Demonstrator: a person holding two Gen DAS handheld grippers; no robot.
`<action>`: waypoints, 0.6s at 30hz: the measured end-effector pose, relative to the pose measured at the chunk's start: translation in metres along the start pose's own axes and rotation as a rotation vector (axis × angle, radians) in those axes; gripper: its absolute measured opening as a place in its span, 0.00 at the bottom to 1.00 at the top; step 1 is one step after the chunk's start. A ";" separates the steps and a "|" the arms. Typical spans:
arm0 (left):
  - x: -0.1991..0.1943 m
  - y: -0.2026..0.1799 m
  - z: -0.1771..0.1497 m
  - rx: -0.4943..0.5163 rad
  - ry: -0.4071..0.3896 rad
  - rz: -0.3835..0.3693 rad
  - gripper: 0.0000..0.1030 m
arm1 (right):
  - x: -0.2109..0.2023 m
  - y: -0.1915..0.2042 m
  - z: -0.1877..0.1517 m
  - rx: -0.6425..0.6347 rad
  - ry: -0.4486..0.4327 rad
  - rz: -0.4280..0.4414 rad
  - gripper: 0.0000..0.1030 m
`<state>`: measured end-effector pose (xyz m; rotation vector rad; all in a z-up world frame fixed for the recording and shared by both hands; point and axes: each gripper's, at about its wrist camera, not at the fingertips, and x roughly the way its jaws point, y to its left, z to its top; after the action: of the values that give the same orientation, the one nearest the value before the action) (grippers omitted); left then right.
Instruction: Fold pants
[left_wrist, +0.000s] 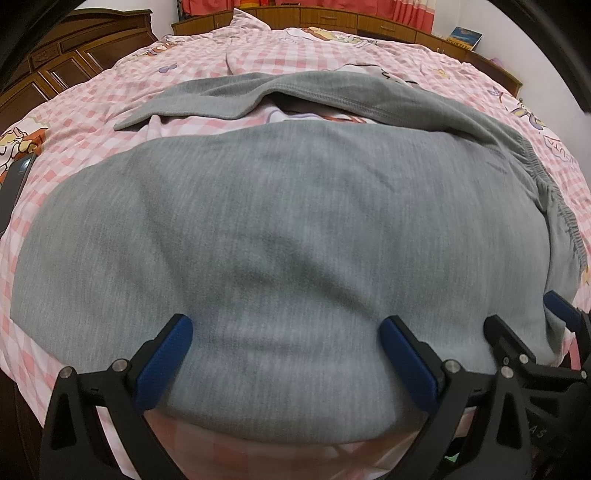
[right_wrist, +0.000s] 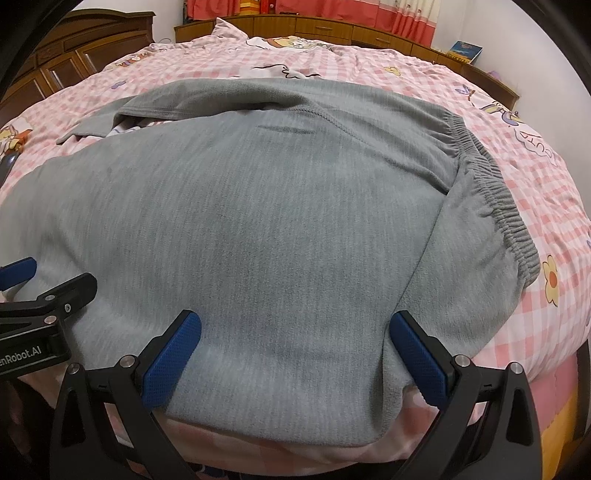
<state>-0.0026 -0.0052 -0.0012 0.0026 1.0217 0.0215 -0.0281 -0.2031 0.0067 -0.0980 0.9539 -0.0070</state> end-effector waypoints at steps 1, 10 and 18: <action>0.000 0.000 0.000 0.000 -0.001 0.000 1.00 | 0.000 0.000 0.000 0.000 0.000 0.000 1.00; -0.001 0.000 0.000 0.002 -0.007 0.002 1.00 | 0.000 0.000 0.000 0.000 -0.001 -0.001 1.00; -0.001 0.000 0.000 0.003 -0.008 0.001 1.00 | 0.000 0.000 0.000 -0.001 -0.002 -0.001 1.00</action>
<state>-0.0027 -0.0052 -0.0002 0.0056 1.0142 0.0213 -0.0283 -0.2027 0.0065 -0.0995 0.9520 -0.0077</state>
